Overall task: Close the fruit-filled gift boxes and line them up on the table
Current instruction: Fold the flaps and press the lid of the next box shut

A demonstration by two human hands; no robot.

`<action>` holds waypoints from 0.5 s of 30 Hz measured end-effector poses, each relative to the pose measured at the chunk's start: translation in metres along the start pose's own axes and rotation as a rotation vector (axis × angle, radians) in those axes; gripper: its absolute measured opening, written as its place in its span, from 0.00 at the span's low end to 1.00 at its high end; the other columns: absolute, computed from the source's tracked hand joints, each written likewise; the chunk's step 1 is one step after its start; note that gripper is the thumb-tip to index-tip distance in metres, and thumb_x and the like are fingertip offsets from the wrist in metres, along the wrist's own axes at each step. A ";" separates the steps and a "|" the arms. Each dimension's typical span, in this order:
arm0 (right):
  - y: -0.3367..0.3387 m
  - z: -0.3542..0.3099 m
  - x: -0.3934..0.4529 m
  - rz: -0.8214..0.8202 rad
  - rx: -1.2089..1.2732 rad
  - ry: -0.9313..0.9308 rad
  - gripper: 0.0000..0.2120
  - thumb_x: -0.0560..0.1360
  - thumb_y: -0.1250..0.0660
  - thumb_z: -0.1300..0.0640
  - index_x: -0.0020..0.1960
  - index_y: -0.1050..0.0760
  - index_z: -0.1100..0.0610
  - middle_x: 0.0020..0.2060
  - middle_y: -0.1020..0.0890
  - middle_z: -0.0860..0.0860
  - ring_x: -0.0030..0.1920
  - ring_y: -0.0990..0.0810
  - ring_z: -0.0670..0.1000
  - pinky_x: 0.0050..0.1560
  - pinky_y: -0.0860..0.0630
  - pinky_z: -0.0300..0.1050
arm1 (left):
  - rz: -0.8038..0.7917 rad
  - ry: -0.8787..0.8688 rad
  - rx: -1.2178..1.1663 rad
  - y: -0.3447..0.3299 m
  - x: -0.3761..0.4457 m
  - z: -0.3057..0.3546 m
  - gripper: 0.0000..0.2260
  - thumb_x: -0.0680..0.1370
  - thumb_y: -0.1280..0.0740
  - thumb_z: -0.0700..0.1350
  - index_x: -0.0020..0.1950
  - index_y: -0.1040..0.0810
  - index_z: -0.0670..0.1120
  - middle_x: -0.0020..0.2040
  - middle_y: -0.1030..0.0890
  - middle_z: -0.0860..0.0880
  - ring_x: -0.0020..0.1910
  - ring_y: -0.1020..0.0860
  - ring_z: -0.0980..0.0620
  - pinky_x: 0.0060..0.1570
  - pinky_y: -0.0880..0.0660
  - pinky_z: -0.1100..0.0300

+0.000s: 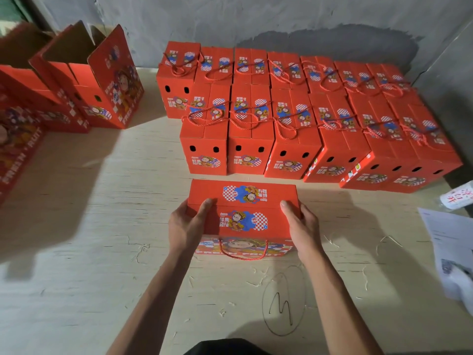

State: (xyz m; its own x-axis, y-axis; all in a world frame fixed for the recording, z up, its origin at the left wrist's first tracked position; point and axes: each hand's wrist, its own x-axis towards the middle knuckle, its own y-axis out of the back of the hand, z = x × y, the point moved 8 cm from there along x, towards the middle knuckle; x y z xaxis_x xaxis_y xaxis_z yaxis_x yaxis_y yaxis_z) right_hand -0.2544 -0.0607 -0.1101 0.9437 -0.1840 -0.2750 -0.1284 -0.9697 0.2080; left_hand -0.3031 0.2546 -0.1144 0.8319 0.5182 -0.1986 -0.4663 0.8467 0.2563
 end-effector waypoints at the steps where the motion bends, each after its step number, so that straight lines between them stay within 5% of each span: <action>1: 0.000 -0.001 0.000 0.002 0.001 -0.005 0.07 0.79 0.31 0.40 0.54 0.20 0.39 0.42 0.15 0.37 0.42 0.16 0.38 0.33 0.22 0.33 | 0.002 -0.004 0.003 0.000 0.000 0.000 0.21 0.73 0.26 0.64 0.56 0.15 0.50 0.43 0.13 0.57 0.41 0.14 0.58 0.44 0.15 0.51; 8: 0.002 -0.003 0.004 0.001 -0.086 0.051 0.10 0.81 0.34 0.42 0.59 0.20 0.43 0.44 0.14 0.41 0.42 0.15 0.42 0.35 0.20 0.37 | -0.025 -0.037 0.038 0.000 0.007 -0.002 0.17 0.78 0.30 0.62 0.52 0.16 0.48 0.42 0.13 0.54 0.41 0.14 0.55 0.42 0.17 0.53; 13: -0.004 0.000 0.000 0.015 -0.246 0.055 0.19 0.85 0.44 0.40 0.68 0.27 0.49 0.54 0.17 0.50 0.53 0.17 0.54 0.51 0.18 0.52 | -0.099 -0.077 0.088 0.002 0.025 0.009 0.14 0.80 0.31 0.60 0.45 0.18 0.50 0.37 0.15 0.57 0.37 0.16 0.56 0.34 0.22 0.60; 15: -0.010 -0.004 -0.010 0.081 -0.242 0.080 0.20 0.86 0.45 0.44 0.73 0.32 0.52 0.58 0.19 0.51 0.55 0.18 0.55 0.53 0.20 0.50 | -0.135 -0.092 0.131 0.001 0.042 0.016 0.15 0.79 0.30 0.60 0.44 0.17 0.50 0.38 0.14 0.54 0.38 0.15 0.52 0.35 0.20 0.55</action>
State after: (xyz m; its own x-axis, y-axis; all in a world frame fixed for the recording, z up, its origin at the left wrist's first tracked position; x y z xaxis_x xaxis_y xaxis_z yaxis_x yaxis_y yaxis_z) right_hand -0.2611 -0.0480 -0.1055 0.9556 -0.2367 -0.1753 -0.1369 -0.8839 0.4472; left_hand -0.2641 0.2755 -0.1072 0.9109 0.3829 -0.1536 -0.3107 0.8817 0.3549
